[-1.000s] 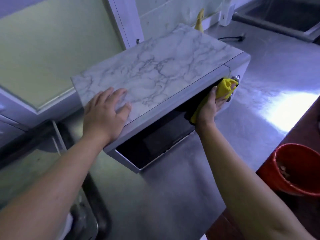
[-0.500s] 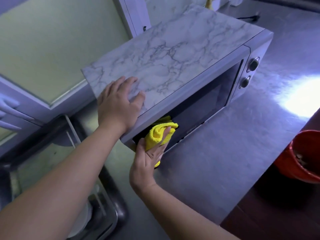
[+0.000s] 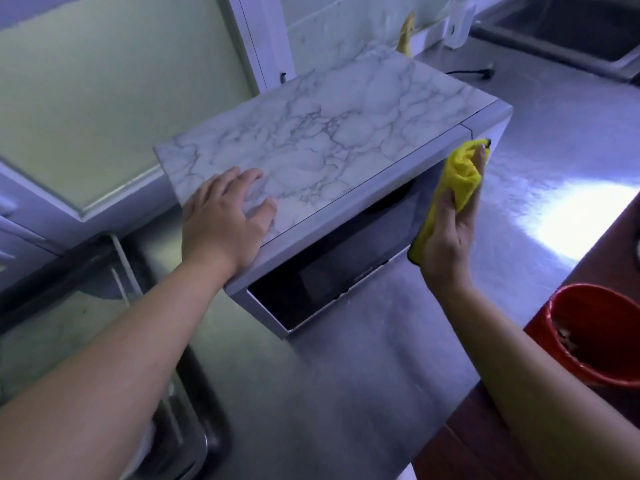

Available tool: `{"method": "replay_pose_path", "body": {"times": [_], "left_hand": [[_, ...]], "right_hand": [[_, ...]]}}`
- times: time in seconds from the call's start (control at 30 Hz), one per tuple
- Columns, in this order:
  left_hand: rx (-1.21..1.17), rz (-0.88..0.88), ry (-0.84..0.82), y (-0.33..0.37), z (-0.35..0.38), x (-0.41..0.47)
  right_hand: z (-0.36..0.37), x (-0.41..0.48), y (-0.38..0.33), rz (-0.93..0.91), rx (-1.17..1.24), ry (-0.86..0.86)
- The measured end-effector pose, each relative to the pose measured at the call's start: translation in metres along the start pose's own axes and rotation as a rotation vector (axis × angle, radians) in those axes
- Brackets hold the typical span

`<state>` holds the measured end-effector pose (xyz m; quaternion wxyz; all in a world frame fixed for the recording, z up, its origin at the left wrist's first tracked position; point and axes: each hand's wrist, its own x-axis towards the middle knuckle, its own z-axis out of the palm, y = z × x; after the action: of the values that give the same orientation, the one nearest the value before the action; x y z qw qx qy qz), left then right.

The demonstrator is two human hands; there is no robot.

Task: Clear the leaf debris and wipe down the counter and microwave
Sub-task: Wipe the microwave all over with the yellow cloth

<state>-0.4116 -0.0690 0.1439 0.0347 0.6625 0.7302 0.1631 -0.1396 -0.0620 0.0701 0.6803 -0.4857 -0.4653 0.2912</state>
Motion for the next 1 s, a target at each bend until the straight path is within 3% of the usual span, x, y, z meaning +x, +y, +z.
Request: {"method": "replay_pose_path", "body": {"times": [0.1,0.2,0.37,0.7,1.0], "left_hand": [[0.010,0.007,-0.004,-0.001,0.000,0.001],[0.004,0.007,0.007,0.000,0.000,0.000],[0.005,0.013,0.019,-0.001,0.001,0.001],[-0.011,0.016,0.048,0.001,0.000,-0.001],[-0.019,0.016,0.050,0.000,0.000,0.000]], "right_hand": [[0.021,0.034,0.027,-0.387,-0.432,-0.041],[0.032,0.042,0.056,-0.406,-0.466,0.091],[0.032,0.040,0.098,-0.060,-0.283,0.297],[0.032,0.012,0.157,0.573,0.132,0.381],[0.101,-0.111,0.127,0.787,0.190,0.397]]}}
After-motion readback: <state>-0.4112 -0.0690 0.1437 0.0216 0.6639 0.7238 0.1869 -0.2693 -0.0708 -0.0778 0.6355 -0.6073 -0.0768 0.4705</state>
